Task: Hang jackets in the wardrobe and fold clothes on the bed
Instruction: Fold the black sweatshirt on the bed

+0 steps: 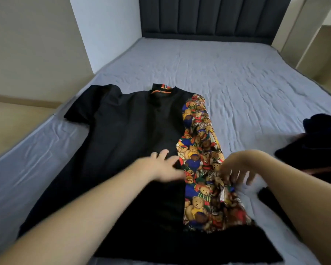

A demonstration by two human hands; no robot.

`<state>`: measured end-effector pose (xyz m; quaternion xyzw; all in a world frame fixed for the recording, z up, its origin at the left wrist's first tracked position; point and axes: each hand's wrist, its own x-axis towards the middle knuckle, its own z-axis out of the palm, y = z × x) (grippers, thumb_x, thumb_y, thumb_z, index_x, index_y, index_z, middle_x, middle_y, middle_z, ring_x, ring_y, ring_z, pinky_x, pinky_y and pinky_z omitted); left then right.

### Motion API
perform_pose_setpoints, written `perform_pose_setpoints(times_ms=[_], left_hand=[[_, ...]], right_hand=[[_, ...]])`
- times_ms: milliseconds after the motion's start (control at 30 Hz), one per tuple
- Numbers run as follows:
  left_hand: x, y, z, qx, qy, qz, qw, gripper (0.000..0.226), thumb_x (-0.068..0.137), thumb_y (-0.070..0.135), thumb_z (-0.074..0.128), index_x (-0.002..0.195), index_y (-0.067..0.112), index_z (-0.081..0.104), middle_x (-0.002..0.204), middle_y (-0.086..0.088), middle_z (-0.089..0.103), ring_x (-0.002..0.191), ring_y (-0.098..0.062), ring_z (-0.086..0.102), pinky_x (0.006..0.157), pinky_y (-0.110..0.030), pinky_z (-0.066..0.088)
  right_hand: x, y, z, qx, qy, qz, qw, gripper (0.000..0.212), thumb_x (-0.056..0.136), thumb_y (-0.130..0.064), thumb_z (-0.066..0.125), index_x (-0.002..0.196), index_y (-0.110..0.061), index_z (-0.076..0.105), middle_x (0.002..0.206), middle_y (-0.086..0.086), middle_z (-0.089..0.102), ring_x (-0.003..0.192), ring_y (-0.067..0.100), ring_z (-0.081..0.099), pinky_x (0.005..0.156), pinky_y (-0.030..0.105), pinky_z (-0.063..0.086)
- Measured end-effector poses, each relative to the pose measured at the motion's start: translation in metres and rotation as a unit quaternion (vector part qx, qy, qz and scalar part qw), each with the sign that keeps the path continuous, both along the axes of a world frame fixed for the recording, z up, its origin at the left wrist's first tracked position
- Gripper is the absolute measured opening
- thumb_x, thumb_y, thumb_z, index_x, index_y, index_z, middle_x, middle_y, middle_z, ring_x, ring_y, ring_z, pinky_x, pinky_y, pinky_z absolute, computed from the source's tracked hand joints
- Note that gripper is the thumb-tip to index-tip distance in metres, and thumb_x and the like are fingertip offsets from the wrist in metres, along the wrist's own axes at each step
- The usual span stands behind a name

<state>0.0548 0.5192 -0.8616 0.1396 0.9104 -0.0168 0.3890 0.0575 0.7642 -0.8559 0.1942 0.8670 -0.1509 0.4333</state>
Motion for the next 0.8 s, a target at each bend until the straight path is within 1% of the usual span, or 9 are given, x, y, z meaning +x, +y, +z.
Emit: perform_pose_setpoints(times_ms=[100,133,200,233,333,467,567,700,800], left_hand=[[0.019,0.011,-0.039,-0.113,-0.028,-0.02,0.993,0.107,0.077,0.082,0.047,0.153,0.035,-0.013,0.159,0.008,-0.024,0.149,-0.031,-0.015,0.108,-0.072,0.012],[0.004,0.016,-0.03,-0.106,-0.052,-0.012,0.993,0.102,0.082,0.074,0.052,0.156,0.028,0.0,0.164,0.0,-0.008,0.149,-0.033,0.007,0.111,-0.057,0.028],[-0.048,0.03,0.003,-0.029,-0.087,0.013,0.996,0.063,0.095,0.049,0.053,0.146,0.016,0.04,0.149,-0.011,0.041,0.115,-0.032,0.057,0.071,-0.027,0.058],[-0.074,0.036,0.019,0.011,-0.051,0.028,0.998,0.045,0.097,0.039,0.049,0.132,0.011,0.053,0.131,-0.012,0.057,0.095,-0.028,0.065,0.053,-0.023,0.055],[-0.144,0.047,0.037,0.094,0.142,0.047,0.984,0.025,0.094,0.021,0.04,0.104,0.009,0.06,0.089,-0.007,0.063,0.066,-0.02,0.059,0.045,-0.019,0.044],[-0.216,0.085,0.027,0.247,0.181,0.117,0.945,0.052,0.088,0.06,0.049,0.123,0.022,0.049,0.123,-0.004,0.051,0.102,-0.023,0.056,0.081,-0.039,0.05],[-0.251,0.106,-0.016,0.179,0.148,0.104,0.967,0.096,0.066,0.084,0.051,0.138,0.022,0.041,0.141,-0.006,0.029,0.127,-0.033,0.039,0.105,-0.047,0.038],[-0.269,0.06,-0.092,0.105,0.27,0.026,0.957,0.022,0.087,0.047,0.047,0.087,0.027,0.054,0.121,0.002,0.028,0.112,-0.029,0.033,0.09,-0.041,0.037],[-0.267,0.027,-0.125,0.208,0.305,0.029,0.929,0.016,0.09,0.042,0.045,0.081,0.03,0.043,0.115,0.012,0.027,0.111,-0.019,0.029,0.089,-0.032,0.023]], right_hand=[[-0.017,0.038,-0.007,-0.04,0.147,-0.085,0.985,0.02,0.095,-0.013,0.048,0.105,-0.002,0.061,0.094,0.01,0.068,0.08,0.026,0.065,0.079,0.039,0.055],[-0.023,0.046,-0.007,-0.051,0.174,-0.097,0.979,0.018,0.096,-0.009,0.046,0.106,-0.001,0.059,0.093,0.011,0.067,0.075,0.026,0.063,0.076,0.038,0.055],[-0.038,0.058,-0.006,-0.064,0.222,-0.121,0.965,0.016,0.095,-0.004,0.047,0.108,-0.004,0.057,0.1,0.015,0.063,0.074,0.025,0.058,0.072,0.036,0.052],[-0.047,0.064,-0.006,-0.064,0.253,-0.13,0.957,0.02,0.095,-0.002,0.048,0.112,-0.003,0.058,0.108,0.02,0.062,0.079,0.026,0.057,0.073,0.036,0.05],[-0.083,0.078,-0.01,-0.086,0.323,-0.166,0.928,0.032,0.095,-0.002,0.046,0.124,0.004,0.058,0.123,0.024,0.06,0.099,0.035,0.059,0.077,0.034,0.045],[-0.139,0.085,-0.022,-0.104,0.339,-0.17,0.919,0.033,0.095,-0.007,0.048,0.126,-0.007,0.059,0.127,0.013,0.057,0.11,0.028,0.055,0.09,0.034,0.046],[-0.191,0.088,-0.037,-0.141,0.369,-0.183,0.9,0.036,0.093,-0.002,0.044,0.124,-0.009,0.061,0.127,0.012,0.059,0.115,0.028,0.056,0.097,0.035,0.046],[-0.272,0.084,-0.054,-0.149,0.436,-0.147,0.875,0.045,0.094,-0.002,0.042,0.136,-0.013,0.052,0.137,0.01,0.056,0.124,0.028,0.051,0.105,0.034,0.039],[-0.318,0.057,-0.055,-0.206,0.392,-0.081,0.893,0.04,0.097,-0.014,0.047,0.135,-0.028,0.048,0.138,0.006,0.053,0.121,0.025,0.052,0.098,0.034,0.044]])
